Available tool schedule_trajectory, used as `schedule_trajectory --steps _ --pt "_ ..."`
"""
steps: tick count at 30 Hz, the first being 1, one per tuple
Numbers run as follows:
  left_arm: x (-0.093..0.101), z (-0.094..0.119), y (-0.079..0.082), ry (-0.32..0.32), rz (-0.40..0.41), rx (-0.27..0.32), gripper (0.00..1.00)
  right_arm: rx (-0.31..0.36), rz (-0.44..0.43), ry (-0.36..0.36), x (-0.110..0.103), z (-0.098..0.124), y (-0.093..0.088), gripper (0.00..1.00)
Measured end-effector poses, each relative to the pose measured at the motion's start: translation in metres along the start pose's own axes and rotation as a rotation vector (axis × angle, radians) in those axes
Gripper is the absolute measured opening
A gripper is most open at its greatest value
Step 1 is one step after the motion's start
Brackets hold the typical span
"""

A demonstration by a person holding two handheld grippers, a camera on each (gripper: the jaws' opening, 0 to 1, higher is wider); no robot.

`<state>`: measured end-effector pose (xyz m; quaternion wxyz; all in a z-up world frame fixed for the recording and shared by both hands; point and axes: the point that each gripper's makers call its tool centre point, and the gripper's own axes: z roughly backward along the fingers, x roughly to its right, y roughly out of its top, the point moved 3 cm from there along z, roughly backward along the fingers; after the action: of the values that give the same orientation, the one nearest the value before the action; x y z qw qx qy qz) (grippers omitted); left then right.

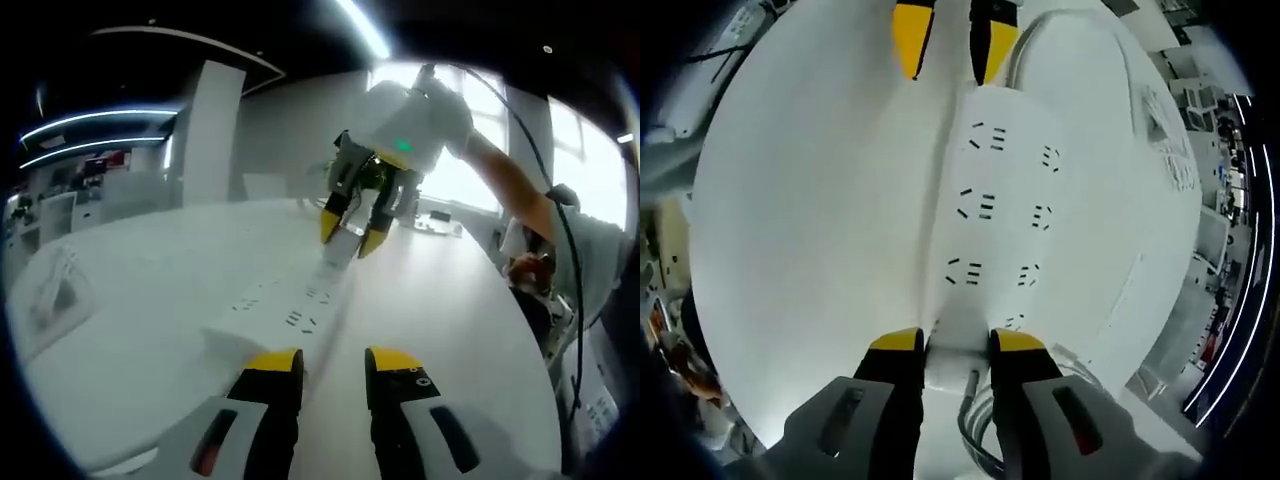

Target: Straighten the power strip on the desk, plug the charger into it

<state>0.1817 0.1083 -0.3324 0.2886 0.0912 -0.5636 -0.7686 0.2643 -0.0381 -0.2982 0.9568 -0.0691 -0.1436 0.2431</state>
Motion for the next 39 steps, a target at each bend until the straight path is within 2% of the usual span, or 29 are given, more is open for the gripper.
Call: schedule_trajectory --steps 5,7,10,13,15,19,22,24,27,29,33,39 --pt "0.0 0.001 0.001 0.003 -0.001 0.004 0.25 0.103 -0.098 0.037 0.003 -0.001 -0.006 0.24" --pt "0.0 0.001 0.001 0.002 -0.002 0.007 0.25 0.116 -0.11 0.05 0.005 -0.001 -0.008 0.24" --pt "0.0 0.001 0.002 0.001 0.002 0.011 0.25 0.094 -0.078 0.072 0.004 -0.003 -0.001 0.24" --pt "0.0 0.001 0.001 0.004 0.004 0.008 0.25 0.004 -0.026 0.09 0.004 -0.006 0.0 0.24" --pt "0.0 0.001 0.001 0.001 0.005 0.006 0.25 0.003 -0.014 0.089 0.002 -0.008 0.002 0.24" --pt "0.001 0.0 0.0 0.0 0.002 0.007 0.25 0.137 -0.13 0.087 0.004 -0.007 -0.003 0.24" --pt "0.002 0.0 0.001 -0.004 0.003 0.006 0.25 0.185 -0.162 0.087 0.005 -0.007 -0.005 0.24" --pt "0.003 0.0 0.0 -0.004 0.002 0.004 0.25 0.183 -0.158 0.091 0.005 -0.008 -0.004 0.24" --pt "0.003 0.0 0.0 -0.005 0.004 0.008 0.25 0.107 -0.109 0.11 0.004 -0.01 -0.001 0.24" --pt "0.003 0.0 0.001 -0.003 0.005 0.01 0.25 0.088 -0.092 0.113 0.003 -0.012 0.001 0.25" --pt "0.005 0.002 0.003 -0.003 -0.002 0.017 0.25 0.094 -0.098 0.094 0.002 -0.011 -0.001 0.25" --pt "0.005 0.002 0.003 -0.005 -0.003 0.019 0.25 0.147 -0.097 0.0 -0.001 -0.011 -0.001 0.26"
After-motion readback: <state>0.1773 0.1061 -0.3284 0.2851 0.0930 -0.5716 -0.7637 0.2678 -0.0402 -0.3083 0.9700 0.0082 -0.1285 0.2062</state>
